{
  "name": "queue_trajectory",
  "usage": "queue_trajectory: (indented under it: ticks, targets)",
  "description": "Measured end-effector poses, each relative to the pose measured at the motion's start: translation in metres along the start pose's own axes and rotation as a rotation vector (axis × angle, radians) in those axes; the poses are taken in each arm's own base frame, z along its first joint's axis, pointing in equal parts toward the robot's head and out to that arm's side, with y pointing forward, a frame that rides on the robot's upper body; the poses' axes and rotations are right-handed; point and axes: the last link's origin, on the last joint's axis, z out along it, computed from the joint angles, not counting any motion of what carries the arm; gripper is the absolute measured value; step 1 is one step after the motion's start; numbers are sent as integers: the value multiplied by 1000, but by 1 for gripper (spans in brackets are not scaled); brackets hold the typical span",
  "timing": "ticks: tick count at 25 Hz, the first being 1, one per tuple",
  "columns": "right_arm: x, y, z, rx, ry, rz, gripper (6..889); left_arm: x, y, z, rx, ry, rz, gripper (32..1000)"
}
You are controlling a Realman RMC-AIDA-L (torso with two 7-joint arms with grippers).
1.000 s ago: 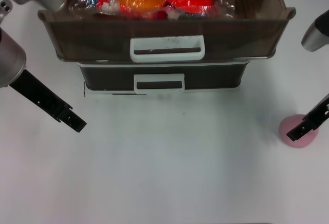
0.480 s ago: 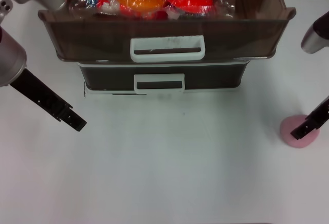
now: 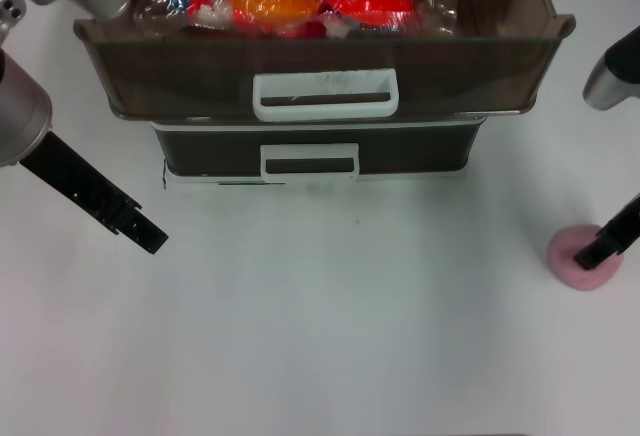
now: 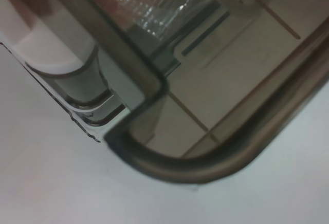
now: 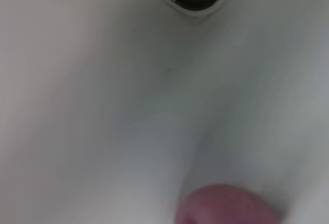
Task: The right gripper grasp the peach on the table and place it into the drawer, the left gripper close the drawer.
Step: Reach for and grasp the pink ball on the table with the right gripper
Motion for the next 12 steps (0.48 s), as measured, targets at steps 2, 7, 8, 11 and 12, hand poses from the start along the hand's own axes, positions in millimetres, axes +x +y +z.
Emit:
queue_trajectory:
  ticks: [2,7,8,11,12]
  targets:
    - [0,0,1,-1,-1,-1,718,0,0,0,0,0,-1,816]
    - [-1,0,1,3,-5,-3,536,0,0,0,-3,3,-3,815]
    - [-1,0,1,3,-5,-4,500,0,0,0,-3,4,-4,815]
    - [-1,0,1,1,-5,-3,382,0,-1,0,-3,4,-4,816]
    - [-1,0,0,1,-6,-3,336,0,-1,0,-3,4,-4,816]
